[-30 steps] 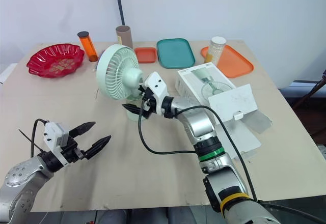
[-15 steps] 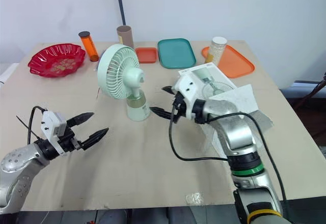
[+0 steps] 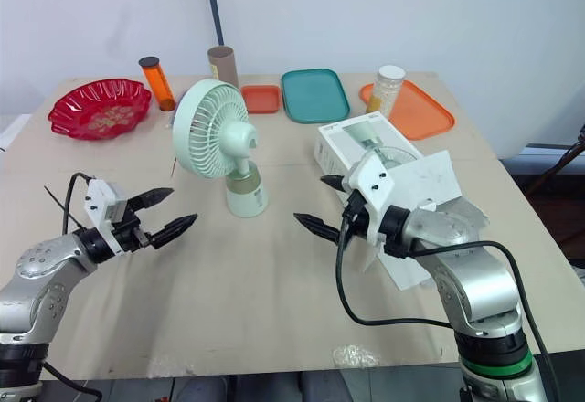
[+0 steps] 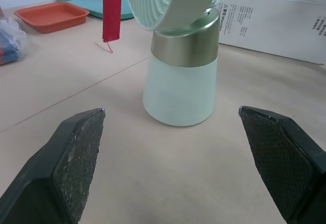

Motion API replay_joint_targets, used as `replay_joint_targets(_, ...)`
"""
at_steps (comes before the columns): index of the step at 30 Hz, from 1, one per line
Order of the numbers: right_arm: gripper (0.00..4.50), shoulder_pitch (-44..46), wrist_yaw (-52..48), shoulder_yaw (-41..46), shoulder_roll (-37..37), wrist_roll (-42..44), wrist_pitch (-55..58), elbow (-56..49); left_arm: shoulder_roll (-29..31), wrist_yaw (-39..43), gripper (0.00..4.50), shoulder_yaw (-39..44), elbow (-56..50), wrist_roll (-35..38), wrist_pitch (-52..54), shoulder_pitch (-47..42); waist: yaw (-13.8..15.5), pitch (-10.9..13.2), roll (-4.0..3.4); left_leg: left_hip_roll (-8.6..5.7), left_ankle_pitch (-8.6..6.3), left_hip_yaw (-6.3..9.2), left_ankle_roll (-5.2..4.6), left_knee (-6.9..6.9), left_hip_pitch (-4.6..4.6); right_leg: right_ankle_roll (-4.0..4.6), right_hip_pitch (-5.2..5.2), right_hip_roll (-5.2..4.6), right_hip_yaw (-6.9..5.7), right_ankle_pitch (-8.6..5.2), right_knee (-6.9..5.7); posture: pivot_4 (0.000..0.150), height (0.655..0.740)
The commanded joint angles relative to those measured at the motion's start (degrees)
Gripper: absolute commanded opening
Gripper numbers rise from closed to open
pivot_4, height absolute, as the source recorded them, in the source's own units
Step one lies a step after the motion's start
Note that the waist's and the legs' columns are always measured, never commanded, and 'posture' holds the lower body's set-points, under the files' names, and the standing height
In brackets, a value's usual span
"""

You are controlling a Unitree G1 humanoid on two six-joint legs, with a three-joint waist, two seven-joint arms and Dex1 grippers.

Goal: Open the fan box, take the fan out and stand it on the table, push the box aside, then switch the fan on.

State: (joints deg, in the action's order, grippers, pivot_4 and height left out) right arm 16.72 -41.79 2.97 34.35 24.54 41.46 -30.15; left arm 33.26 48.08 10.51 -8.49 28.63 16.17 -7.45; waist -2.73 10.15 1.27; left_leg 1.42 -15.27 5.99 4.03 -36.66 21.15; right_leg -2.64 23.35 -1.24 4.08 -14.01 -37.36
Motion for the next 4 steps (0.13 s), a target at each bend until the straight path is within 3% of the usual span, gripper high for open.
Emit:
replay_joint_targets(1,4.47,-0.13,1.29,0.26,-0.07,-0.1,-1.47,-0.47,0.48,0.13,4.5,0.4,-0.98,0.12,-0.07,-0.56,-0.01,0.0,0.0,0.0,0.0,0.0,0.0,0.0,0.0,0.0,0.0,0.0,0.0,0.0,0.0,0.15,0.74)
replay_joint_targets(4,4.47,0.25,1.57,-0.4,-0.16,-0.37,-2.31,1.12,0.82,0.24,4.5,0.4,-1.98,0.41,0.96,0.66,0.0,0.0,0.0,0.0,0.0,0.0,0.0,0.0,-0.01,0.0,0.0,0.0,0.0,0.0,0.0,0.15,0.74)
